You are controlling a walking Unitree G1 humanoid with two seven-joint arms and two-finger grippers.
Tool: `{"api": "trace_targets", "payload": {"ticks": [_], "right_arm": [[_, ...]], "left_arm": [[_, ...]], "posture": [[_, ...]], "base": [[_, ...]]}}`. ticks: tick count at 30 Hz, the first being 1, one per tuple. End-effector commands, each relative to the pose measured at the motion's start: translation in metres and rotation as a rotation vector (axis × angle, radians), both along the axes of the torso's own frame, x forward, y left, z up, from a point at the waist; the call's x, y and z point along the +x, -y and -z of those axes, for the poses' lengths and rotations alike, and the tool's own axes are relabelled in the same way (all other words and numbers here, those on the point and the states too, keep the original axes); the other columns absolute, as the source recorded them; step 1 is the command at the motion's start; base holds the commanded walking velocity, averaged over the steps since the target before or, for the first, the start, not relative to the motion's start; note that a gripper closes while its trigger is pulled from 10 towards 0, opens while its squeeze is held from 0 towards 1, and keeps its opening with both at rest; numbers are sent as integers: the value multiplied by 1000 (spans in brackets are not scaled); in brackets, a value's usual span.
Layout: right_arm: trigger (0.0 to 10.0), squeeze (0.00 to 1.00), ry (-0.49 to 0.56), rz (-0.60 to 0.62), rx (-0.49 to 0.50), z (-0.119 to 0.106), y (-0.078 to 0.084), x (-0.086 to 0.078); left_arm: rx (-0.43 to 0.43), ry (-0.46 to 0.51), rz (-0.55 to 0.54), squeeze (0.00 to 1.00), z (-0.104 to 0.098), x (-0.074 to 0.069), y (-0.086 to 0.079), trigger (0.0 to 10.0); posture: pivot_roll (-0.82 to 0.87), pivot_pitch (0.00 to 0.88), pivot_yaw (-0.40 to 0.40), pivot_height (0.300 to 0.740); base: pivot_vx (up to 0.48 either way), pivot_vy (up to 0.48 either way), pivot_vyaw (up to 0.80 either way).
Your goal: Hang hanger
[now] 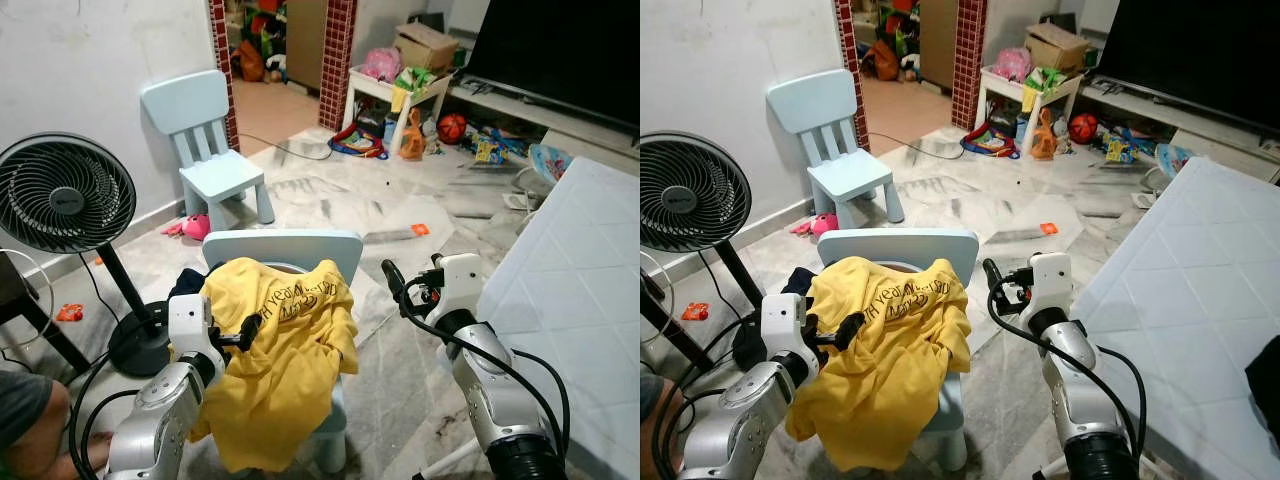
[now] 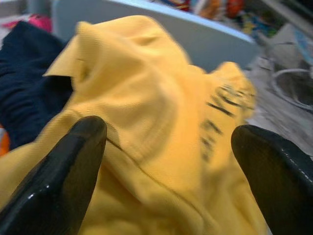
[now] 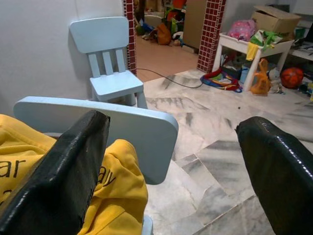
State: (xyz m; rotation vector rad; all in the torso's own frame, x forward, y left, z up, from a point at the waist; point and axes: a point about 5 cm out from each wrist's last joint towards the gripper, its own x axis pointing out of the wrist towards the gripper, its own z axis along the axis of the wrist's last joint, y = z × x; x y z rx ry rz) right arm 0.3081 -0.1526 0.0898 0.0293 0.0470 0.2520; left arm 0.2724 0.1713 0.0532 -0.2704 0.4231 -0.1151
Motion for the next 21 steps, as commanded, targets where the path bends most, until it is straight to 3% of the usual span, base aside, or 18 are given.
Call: {"api": "trace_targets", "payload": {"ticks": [1,4,9,13,17,18,19,21], "right_arm": [[10000,0,16,9,2,-6,2,1],[10000,0,18,-8,1,-8,1,1],[10000,0,-19,-224,3,-14,-14,-7],[10000,0,-55,-375,-55,-15,-15,-17],[10000,0,-67,-384,-72,-16,-9,-16],[10000,0,-70,-387,-73,-16,-9,-16],[10000,0,-75,-391,-77,-16,-8,-16],[10000,0,-81,-402,-86,-16,-9,-17]], "left_arm": [[7,-16,-52,0,1,8,-9,10000],[12,-47,-38,0,4,12,-10,10000],[15,-86,9,0,5,18,-8,10000],[24,-127,91,0,13,10,-1,10000],[42,-153,163,0,15,2,7,9922],[61,-156,178,0,16,1,8,7686],[84,-162,203,0,18,-1,9,4471],[107,-171,218,0,20,-4,9,3020]], "posture": [[-107,32,-47,740],[-109,33,-47,740],[-112,32,-43,740],[-111,33,-41,740],[-110,33,-41,740],[-108,32,-41,740],[-105,31,-42,740],[-105,31,-42,740]], "base": [[0,0,0],[0,0,0],[0,0,0],[0,0,0],[0,0,0],[0,0,0],[0,0,0],[0,0,0]]}}
